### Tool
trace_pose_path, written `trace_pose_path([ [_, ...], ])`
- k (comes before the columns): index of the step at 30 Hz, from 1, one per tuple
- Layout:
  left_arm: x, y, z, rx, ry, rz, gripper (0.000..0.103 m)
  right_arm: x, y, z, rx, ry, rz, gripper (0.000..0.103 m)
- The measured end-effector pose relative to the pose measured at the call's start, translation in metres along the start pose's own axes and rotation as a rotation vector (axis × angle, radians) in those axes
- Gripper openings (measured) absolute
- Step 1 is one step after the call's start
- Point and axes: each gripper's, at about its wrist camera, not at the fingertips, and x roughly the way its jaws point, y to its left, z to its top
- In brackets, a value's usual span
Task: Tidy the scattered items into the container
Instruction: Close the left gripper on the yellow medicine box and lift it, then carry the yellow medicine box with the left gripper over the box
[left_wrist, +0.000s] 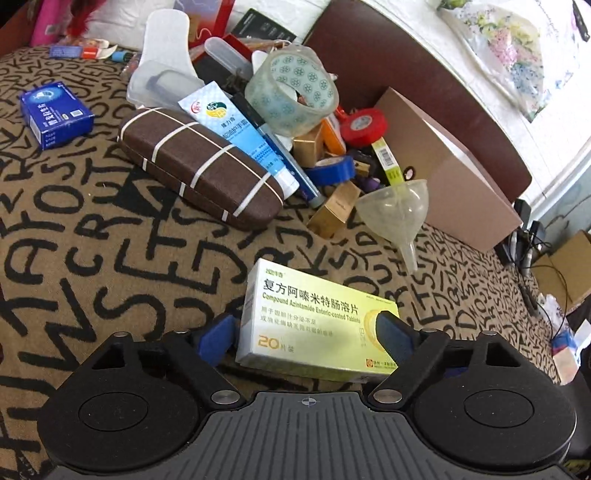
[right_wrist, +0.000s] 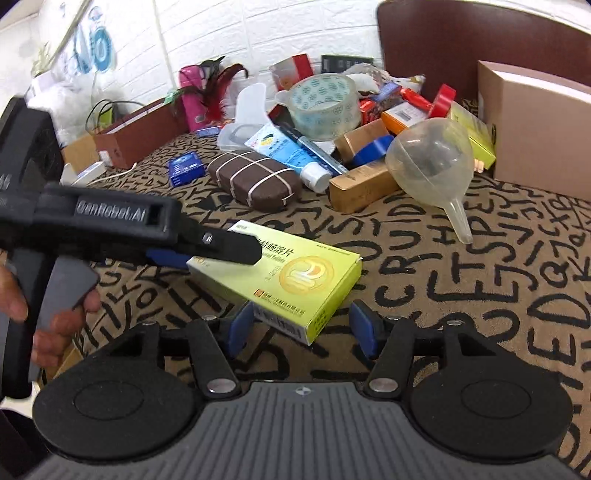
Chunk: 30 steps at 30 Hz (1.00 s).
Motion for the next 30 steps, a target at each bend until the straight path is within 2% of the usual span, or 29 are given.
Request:
trace_pose_path([
  [5, 0.0021, 0.0009, 0.0015, 0.054, 0.017, 0.003, 0.089, 0.0042, 0.0039, 0.0008, -0.034, -0.004, -0.019, 0.063],
  [7, 0.0045, -0.0011, 0.0028, 0.102, 0.029, 0.016, 0.08, 0.004, 0.0013, 0.0021, -0.013, -0.007, -0.007, 0.063],
  [9, 0.0056, -0.0021, 0.0041, 0.131, 0.043, 0.016, 0.075, 0.0032, -0.001, 0.0024, 0.001, -0.004, 0.002, 0.063],
  [14, 0.0065, 0.0026, 0.0065, 0.122, 0.065, -0.018, 0.075, 0.0034, -0.0047, 0.0029, 0.013, 0.001, -0.002, 0.063],
  [20, 0.0086, 0.0025, 0.0057, 0.143, 0.07, -0.027, 0.077, 0.0067, -0.0039, 0.0044, 0.008, 0.006, 0.009, 0.062],
  [23, 0.0088, 0.0007, 0.0067, 0.161, 0.077, -0.023, 0.073, 0.0087, -0.0035, 0.005, 0.001, 0.01, 0.014, 0.062],
  [30, 0.0102, 0.001, 0.0047, 0.17, 0.067, -0.028, 0.077, 0.0093, -0.0037, 0.0058, -0.009, 0.021, 0.021, 0.059],
])
